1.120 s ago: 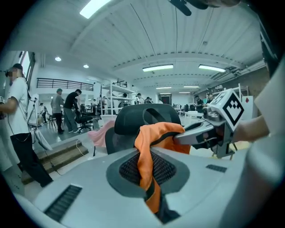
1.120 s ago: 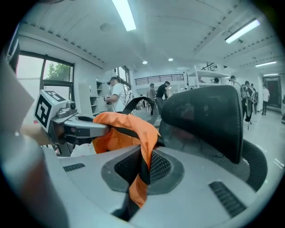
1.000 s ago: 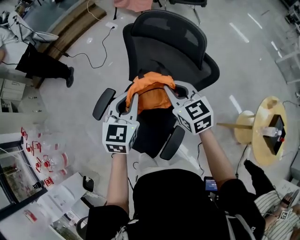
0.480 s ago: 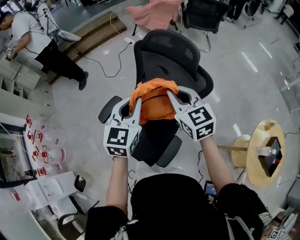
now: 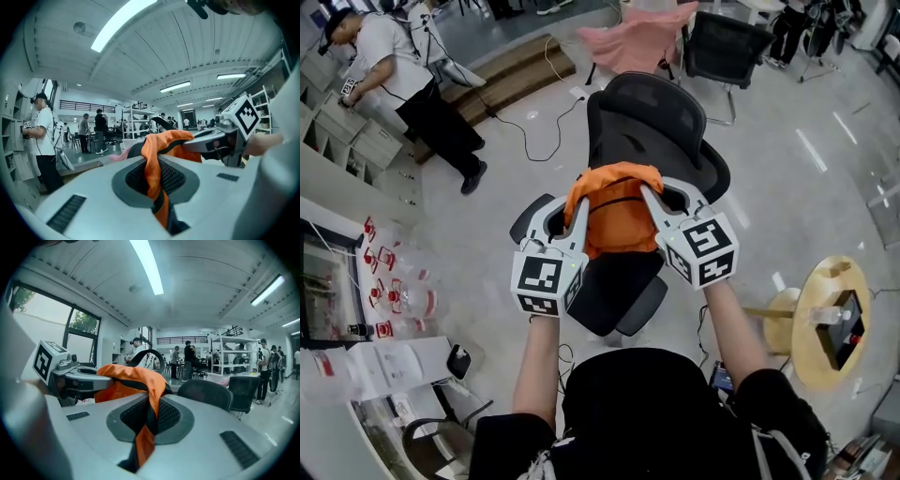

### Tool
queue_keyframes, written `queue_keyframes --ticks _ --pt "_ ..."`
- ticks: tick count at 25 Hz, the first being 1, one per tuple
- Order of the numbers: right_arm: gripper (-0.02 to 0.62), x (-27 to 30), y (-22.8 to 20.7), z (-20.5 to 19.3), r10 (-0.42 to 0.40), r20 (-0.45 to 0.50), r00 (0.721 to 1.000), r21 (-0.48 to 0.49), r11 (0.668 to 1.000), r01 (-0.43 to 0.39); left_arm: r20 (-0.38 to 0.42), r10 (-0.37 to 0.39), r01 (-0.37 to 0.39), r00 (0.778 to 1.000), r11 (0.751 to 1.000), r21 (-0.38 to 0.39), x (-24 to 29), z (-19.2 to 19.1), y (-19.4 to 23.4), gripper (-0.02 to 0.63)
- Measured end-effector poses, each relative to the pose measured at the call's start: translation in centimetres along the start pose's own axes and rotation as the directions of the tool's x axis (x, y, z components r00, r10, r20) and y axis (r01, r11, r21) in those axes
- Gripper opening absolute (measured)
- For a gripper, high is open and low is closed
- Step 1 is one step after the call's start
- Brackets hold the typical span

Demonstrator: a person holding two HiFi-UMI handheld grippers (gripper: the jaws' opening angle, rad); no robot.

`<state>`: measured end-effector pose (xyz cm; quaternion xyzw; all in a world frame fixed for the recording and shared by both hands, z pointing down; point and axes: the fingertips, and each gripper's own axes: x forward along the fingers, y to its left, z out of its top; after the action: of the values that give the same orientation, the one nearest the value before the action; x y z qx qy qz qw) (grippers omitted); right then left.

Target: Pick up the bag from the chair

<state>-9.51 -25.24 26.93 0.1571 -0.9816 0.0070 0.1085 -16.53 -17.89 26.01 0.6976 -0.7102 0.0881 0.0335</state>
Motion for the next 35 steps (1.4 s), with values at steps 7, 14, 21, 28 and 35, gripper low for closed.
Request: queue_keyframes --ticks 7,14,21,28,35 --pt "0.012 -1.2 2.1 2.5 -0.009 0.042 0.999 -0.014 1.0 0.009 0.045 -0.008 0.007 0.999 1.0 0.017 -2.4 2.1 0.5 0.024" --pt "0.012 -3.0 5.5 4.1 -0.055 0.077 0.996 -0.022 0.998 0.057 0.088 -0.031 0.03 0.996 0.999 0.016 -6.2 3.2 0.6 0.025" --pt "0.012 -5.7 10.0 5.2 -0.089 0.107 0.99 -0.022 0.996 0.092 0.121 -0.046 0.042 0.992 0.999 0.035 -11.5 3.6 -0.1 0.025" --pt "0.012 -8.0 16.2 6.4 -0.104 0.14 0.985 -0.031 0.994 0.109 0.159 -0.05 0.044 0.986 0.998 0.043 -17.9 4.1 0.4 0.025" --pt "0.012 -10.1 21.1 6.8 -0.118 0.177 0.977 -0.025 0.992 0.125 0.183 -0.07 0.062 0.981 0.997 0.049 -23.0 3.7 0.3 0.025"
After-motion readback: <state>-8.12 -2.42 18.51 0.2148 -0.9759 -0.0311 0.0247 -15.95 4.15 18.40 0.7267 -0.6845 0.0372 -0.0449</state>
